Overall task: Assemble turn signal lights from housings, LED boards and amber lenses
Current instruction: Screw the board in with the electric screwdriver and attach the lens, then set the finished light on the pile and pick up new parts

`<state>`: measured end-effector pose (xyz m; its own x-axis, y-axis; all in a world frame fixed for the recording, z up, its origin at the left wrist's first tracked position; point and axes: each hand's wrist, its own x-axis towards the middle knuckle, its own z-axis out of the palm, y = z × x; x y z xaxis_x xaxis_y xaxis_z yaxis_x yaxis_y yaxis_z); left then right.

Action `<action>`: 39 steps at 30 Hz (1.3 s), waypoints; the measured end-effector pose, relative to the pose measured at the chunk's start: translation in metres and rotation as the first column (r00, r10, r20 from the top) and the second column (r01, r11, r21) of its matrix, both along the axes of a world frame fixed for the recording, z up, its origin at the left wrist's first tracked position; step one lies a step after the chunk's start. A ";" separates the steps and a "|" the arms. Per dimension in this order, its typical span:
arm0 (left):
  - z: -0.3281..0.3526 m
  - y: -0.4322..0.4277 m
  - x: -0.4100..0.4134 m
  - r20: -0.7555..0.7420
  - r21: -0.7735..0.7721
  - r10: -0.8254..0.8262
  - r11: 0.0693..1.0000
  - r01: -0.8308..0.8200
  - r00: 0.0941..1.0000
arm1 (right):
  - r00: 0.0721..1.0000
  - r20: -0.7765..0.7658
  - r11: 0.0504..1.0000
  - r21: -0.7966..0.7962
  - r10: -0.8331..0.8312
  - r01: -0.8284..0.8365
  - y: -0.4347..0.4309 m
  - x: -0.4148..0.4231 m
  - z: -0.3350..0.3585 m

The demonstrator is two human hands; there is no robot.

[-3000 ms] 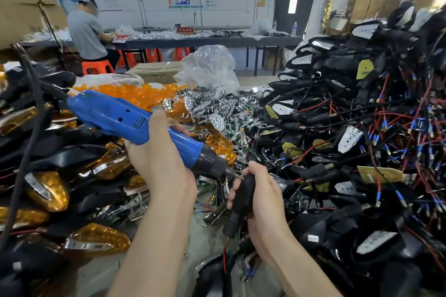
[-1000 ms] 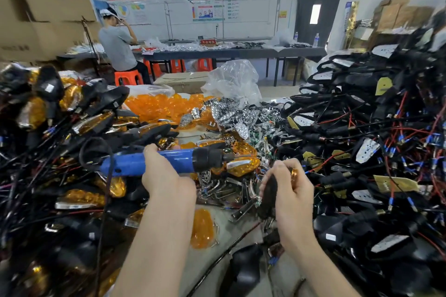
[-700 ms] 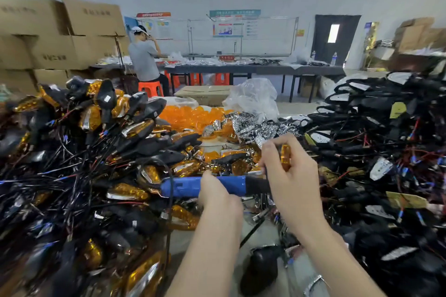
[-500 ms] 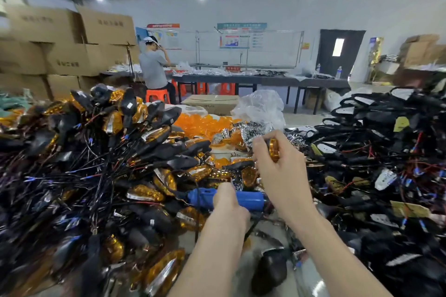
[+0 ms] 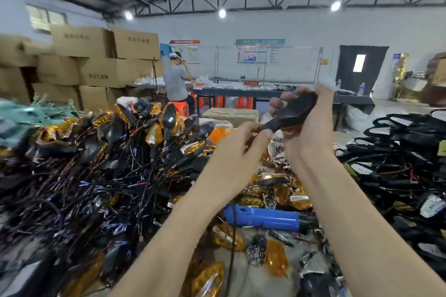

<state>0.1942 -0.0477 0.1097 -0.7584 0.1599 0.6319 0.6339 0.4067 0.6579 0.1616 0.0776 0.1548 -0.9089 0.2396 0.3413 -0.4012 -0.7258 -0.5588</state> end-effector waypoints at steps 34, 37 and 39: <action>-0.059 -0.013 -0.132 -0.097 -0.150 0.485 0.856 -0.494 0.869 | 0.888 0.395 0.888 0.460 -0.235 0.030 0.041 -0.058 -0.139; -0.090 0.031 -0.126 0.039 -0.323 0.319 0.901 -0.290 0.947 | 0.830 0.429 0.859 0.500 -0.357 0.111 0.073 -0.048 -0.168; -0.106 0.051 -0.125 0.137 -0.404 0.271 0.894 -0.196 0.953 | 0.799 0.423 0.832 0.530 -0.428 0.164 0.094 -0.042 -0.183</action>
